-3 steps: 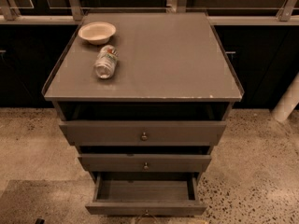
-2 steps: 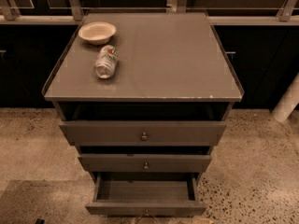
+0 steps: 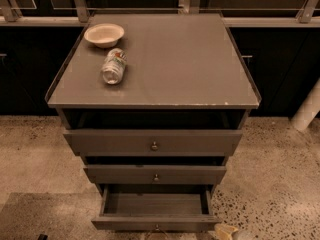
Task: Close bottom drawer
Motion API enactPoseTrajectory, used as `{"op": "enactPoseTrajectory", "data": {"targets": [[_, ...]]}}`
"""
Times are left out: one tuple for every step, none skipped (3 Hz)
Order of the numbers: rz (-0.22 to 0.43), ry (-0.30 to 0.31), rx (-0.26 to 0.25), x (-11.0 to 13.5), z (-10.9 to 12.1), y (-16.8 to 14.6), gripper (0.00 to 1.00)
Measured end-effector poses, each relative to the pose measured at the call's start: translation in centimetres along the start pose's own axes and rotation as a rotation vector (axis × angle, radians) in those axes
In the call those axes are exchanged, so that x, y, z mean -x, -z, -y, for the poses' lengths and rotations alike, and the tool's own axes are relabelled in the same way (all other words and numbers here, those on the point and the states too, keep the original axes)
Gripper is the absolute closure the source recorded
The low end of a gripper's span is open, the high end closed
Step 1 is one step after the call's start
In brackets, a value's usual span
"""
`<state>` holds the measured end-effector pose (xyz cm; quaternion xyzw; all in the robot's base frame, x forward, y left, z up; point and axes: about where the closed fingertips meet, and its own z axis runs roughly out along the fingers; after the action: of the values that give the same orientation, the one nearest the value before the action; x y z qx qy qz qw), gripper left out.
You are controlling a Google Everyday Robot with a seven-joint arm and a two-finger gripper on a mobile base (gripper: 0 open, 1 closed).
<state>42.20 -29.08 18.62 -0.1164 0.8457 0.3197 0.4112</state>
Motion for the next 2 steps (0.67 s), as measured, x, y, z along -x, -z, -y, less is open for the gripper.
{"op": "enactPoseTrajectory", "data": {"targets": [[0.0, 0.0, 0.0, 0.0, 0.0, 0.0, 1.0], [-0.005, -0.019, 0.023, 0.1, 0.4, -1.4, 1.0]]}}
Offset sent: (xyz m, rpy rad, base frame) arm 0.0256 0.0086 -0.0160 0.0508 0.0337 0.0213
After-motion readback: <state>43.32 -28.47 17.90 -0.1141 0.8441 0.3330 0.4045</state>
